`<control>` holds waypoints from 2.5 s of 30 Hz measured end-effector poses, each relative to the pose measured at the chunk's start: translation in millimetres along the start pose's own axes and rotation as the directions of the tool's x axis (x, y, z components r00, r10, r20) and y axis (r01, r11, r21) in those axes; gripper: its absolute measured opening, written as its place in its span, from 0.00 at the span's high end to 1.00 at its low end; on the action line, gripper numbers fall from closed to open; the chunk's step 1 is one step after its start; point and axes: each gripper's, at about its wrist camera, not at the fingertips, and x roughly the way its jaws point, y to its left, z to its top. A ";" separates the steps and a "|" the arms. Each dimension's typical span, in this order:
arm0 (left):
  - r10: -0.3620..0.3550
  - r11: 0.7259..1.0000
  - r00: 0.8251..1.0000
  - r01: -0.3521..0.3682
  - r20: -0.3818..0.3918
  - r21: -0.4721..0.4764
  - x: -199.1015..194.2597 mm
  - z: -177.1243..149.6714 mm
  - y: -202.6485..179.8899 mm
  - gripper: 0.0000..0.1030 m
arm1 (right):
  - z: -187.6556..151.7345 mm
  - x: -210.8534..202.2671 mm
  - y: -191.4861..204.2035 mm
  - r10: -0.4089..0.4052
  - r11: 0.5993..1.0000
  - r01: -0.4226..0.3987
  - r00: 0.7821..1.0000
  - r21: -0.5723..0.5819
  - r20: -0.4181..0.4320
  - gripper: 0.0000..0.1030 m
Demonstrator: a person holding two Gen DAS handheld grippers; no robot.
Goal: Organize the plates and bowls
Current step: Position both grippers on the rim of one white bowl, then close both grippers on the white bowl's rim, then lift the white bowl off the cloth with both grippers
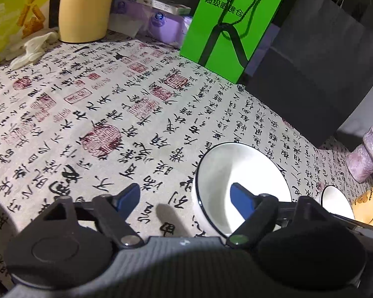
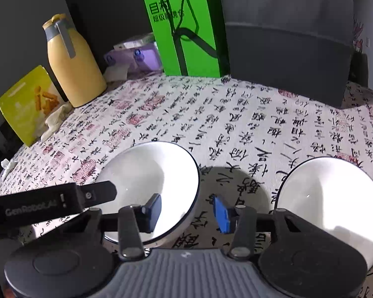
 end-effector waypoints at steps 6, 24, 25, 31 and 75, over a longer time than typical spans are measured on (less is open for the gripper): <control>-0.005 1.000 1.000 0.005 -0.029 0.013 12.0 -0.5 -4.5 0.42 | -2.2 3.5 0.3 0.008 1.000 -0.008 1.000 0.005 -0.004 0.65; -0.041 0.998 0.997 0.044 -0.065 0.038 24.8 -6.3 -12.1 0.79 | -7.0 12.4 0.8 0.016 1.000 -0.016 1.000 0.009 -0.012 0.76; -0.038 0.998 0.997 0.041 -0.063 0.044 25.0 -7.0 -12.8 0.80 | -7.3 13.0 0.9 0.013 1.000 -0.013 1.000 0.008 -0.014 0.77; -0.028 0.998 0.998 0.032 -0.056 0.063 26.1 -7.9 -13.6 0.84 | -10.2 16.6 3.9 -0.006 1.000 0.006 0.999 -0.014 -0.032 0.77; -0.030 0.993 0.999 0.031 -0.016 0.110 15.8 -9.1 -18.8 0.84 | -11.0 8.8 1.8 -0.011 1.000 0.011 1.000 0.001 0.009 0.80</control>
